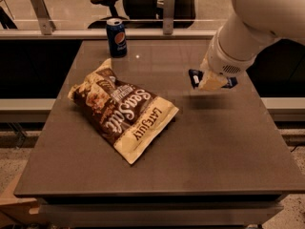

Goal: Move rxbar blueberry near brown chip bag

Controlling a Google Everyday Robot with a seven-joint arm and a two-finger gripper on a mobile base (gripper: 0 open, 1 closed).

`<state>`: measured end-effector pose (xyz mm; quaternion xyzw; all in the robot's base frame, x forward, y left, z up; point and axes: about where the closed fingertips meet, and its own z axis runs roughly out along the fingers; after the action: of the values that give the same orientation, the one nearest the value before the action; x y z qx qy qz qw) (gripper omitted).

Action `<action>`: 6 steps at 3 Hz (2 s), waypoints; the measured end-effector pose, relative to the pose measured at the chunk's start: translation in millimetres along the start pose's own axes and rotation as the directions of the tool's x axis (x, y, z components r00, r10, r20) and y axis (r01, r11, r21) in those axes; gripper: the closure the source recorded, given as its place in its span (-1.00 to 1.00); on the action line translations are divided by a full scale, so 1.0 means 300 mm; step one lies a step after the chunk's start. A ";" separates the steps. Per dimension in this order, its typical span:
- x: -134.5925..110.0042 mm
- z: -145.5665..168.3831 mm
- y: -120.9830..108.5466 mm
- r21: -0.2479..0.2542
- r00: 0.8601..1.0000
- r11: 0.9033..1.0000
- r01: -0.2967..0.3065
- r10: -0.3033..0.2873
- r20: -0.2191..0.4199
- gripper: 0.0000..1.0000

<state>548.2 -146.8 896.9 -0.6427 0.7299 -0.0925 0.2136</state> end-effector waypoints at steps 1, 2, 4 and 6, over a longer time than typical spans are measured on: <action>-0.012 0.014 0.052 -0.018 1.000 1.000 -0.023 0.023 0.001 1.00; -0.019 0.046 0.083 -0.039 0.999 0.998 -0.047 0.047 -0.012 1.00; 0.005 0.111 0.105 -0.085 0.994 0.991 -0.105 0.102 -0.038 1.00; 0.006 0.175 0.194 -0.173 0.988 0.972 -0.157 0.153 -0.034 1.00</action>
Offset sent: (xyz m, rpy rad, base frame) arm -0.0204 0.0162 -0.0328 0.0163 0.0720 -0.0678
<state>518.3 -132.0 826.0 -0.5990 0.7854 -0.0177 0.1552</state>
